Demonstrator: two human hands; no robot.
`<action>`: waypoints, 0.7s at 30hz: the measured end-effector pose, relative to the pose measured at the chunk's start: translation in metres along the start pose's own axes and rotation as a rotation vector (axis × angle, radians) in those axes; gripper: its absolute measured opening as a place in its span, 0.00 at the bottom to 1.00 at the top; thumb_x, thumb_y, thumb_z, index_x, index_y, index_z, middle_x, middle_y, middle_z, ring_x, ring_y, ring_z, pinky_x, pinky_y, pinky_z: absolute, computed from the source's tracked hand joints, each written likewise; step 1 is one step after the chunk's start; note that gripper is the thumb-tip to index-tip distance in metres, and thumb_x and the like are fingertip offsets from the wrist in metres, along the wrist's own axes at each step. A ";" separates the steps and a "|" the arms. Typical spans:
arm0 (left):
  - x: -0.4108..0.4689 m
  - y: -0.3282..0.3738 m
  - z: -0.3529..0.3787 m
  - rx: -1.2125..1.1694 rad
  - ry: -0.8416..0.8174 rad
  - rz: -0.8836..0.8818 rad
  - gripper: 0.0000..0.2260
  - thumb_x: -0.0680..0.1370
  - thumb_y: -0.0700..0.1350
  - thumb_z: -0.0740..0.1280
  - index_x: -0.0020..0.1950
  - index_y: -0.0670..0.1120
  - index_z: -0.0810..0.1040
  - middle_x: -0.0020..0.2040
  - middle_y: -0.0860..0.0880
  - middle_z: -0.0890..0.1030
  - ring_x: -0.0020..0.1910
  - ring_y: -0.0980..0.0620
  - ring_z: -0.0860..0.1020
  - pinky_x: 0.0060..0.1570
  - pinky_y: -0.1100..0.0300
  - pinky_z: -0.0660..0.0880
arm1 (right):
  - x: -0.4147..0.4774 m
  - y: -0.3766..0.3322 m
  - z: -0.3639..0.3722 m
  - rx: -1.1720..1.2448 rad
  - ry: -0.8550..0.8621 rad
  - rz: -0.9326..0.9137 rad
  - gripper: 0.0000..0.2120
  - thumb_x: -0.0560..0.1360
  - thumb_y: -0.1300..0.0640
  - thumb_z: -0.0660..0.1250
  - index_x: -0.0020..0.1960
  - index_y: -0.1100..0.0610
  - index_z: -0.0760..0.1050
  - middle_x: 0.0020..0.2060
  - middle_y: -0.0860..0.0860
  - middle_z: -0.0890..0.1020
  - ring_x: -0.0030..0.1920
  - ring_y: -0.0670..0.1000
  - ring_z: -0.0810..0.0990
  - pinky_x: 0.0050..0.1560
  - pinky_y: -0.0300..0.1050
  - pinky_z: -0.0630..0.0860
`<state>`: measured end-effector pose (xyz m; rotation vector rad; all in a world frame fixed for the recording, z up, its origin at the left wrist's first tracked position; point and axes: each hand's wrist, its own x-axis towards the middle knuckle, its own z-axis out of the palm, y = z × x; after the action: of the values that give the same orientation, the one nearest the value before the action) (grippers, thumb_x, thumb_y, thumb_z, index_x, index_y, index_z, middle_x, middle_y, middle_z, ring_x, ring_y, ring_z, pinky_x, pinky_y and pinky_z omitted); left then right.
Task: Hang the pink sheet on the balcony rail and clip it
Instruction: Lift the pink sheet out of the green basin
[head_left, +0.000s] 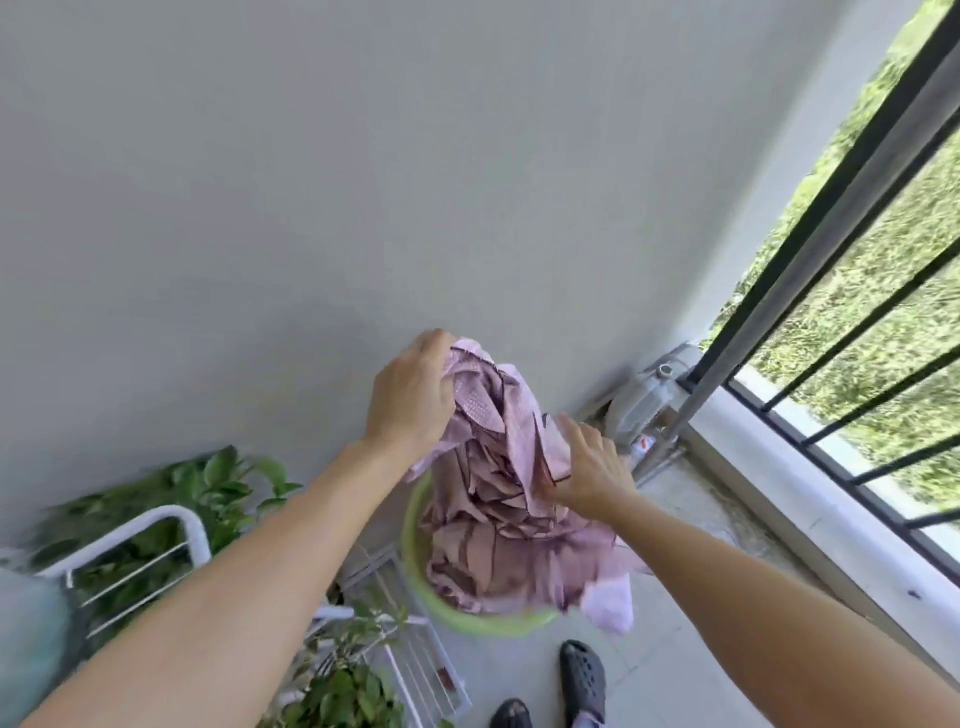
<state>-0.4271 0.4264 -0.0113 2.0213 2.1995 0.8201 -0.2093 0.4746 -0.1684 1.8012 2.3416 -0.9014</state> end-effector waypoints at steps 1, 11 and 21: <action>-0.002 -0.001 -0.009 -0.023 0.023 0.019 0.15 0.70 0.35 0.54 0.52 0.38 0.75 0.51 0.38 0.78 0.48 0.36 0.78 0.43 0.45 0.75 | 0.002 -0.004 0.006 0.014 -0.034 0.016 0.57 0.55 0.31 0.68 0.77 0.43 0.46 0.71 0.52 0.62 0.69 0.60 0.64 0.66 0.59 0.67; -0.001 -0.015 -0.060 -0.380 0.212 -0.260 0.02 0.74 0.34 0.62 0.44 0.36 0.71 0.36 0.42 0.76 0.36 0.45 0.73 0.39 0.54 0.71 | 0.000 -0.060 0.023 0.386 0.015 -0.076 0.04 0.71 0.59 0.62 0.38 0.55 0.70 0.34 0.54 0.75 0.39 0.55 0.74 0.38 0.48 0.68; 0.001 -0.015 -0.090 -0.782 -0.076 -0.388 0.07 0.75 0.48 0.66 0.47 0.47 0.71 0.38 0.57 0.74 0.39 0.62 0.72 0.38 0.64 0.70 | -0.061 -0.067 -0.156 0.709 0.244 -0.172 0.08 0.74 0.68 0.59 0.42 0.65 0.77 0.30 0.49 0.76 0.27 0.41 0.71 0.26 0.35 0.67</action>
<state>-0.4752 0.3963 0.0600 1.1924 1.7268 1.2483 -0.2035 0.4849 0.0118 2.0326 2.5512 -1.8170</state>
